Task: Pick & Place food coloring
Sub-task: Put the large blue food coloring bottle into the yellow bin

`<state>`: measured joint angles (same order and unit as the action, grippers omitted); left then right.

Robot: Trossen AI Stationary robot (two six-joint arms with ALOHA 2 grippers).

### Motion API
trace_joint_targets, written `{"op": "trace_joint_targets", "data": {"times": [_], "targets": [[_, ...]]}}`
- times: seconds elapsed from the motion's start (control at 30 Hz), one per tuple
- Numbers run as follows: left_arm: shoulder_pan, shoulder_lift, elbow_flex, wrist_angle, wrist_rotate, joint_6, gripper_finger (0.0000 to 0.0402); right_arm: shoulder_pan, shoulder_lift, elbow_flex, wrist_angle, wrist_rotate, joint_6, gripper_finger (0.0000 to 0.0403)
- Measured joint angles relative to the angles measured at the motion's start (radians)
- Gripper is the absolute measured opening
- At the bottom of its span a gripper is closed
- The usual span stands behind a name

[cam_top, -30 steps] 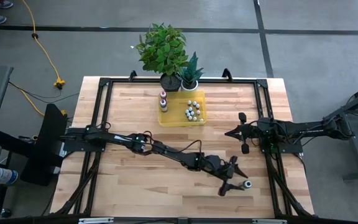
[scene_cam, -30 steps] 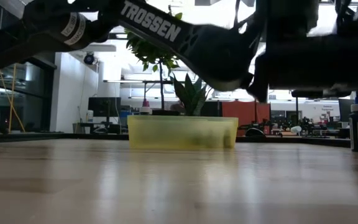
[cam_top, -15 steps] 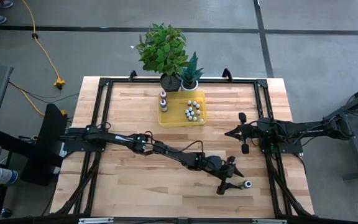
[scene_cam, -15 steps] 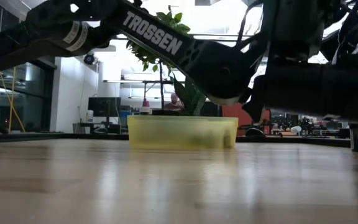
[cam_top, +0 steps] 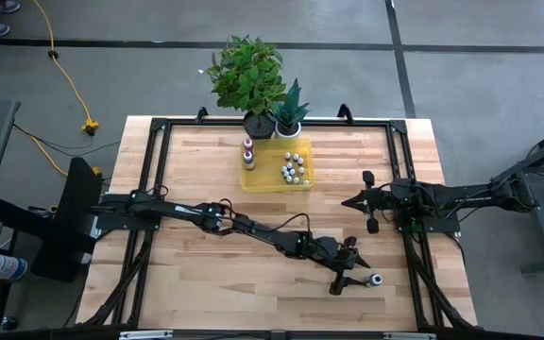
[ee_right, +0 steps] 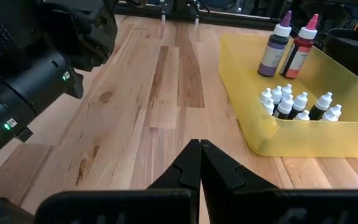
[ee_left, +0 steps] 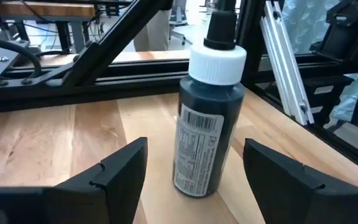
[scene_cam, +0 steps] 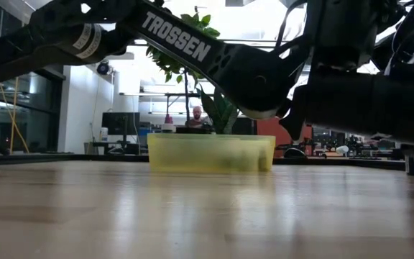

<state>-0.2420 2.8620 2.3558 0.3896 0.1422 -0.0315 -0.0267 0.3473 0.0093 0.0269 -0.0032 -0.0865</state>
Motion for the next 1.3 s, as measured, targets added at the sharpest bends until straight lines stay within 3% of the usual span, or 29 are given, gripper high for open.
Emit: {"op": "trace_joint_targets", "data": {"times": [0.2, 0.37, 0.5, 0.77, 0.93, 1.3], "targets": [[0.0, -0.023, 0.0, -0.031, -0.006, 0.0, 0.0192, 0.0, 0.0, 0.0, 0.0, 0.0, 0.0, 0.0], [0.002, -0.088, 0.0, -0.087, 0.002, 0.011, 0.0095, 0.0, 0.0, 0.0, 0.0, 0.0, 0.0, 0.0], [0.007, -0.122, -0.001, -0.126, 0.081, 0.026, 0.0016, 0.0, 0.0, 0.0, 0.0, 0.0, 0.0, 0.0], [0.021, -0.239, -0.066, -0.131, 0.145, -0.001, 0.0003, 0.0, 0.0, 0.0, 0.0, 0.0, 0.0, 0.0], [0.039, -0.403, -0.323, -0.101, 0.162, 0.005, 0.0001, 0.0, 0.0, 0.0, 0.0, 0.0, 0.0, 0.0], [0.106, -1.024, -1.083, -0.06, 0.076, 0.115, 0.0, 0.0, 0.0, 0.0, 0.0, 0.0, 0.0, 0.0]]}}
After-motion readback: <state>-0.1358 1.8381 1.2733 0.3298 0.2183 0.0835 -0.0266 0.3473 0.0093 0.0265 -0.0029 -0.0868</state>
